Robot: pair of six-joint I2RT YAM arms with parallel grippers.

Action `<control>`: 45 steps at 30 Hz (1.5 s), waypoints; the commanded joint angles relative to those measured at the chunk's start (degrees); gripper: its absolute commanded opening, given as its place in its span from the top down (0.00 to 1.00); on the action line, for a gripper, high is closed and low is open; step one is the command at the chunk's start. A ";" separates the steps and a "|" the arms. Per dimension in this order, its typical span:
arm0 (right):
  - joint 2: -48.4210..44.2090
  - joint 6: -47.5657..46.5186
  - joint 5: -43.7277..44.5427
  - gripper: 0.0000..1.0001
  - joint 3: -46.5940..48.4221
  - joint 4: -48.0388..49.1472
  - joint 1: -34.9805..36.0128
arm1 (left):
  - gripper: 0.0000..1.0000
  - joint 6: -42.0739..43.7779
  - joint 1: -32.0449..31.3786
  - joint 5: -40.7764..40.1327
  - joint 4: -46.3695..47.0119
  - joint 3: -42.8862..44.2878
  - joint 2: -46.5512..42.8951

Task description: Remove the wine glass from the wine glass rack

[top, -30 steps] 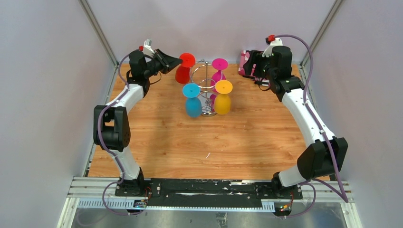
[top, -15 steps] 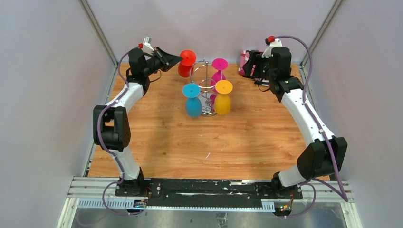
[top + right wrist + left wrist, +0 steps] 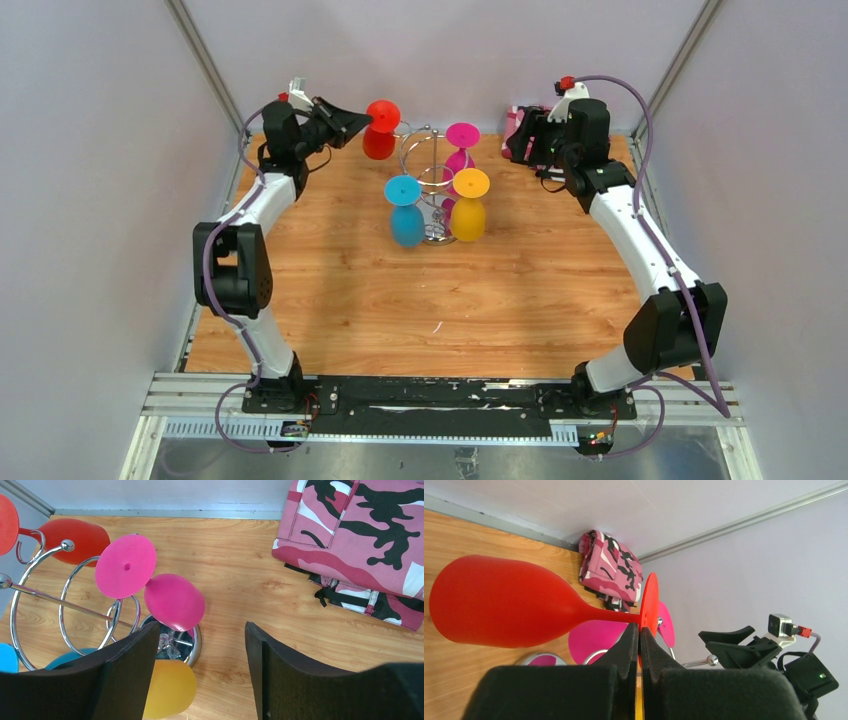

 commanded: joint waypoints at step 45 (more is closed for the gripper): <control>12.02 69.74 -54.46 0.24 -4.46 91.99 -17.90 | 1.00 -28.36 -11.95 27.14 65.21 -2.12 -15.98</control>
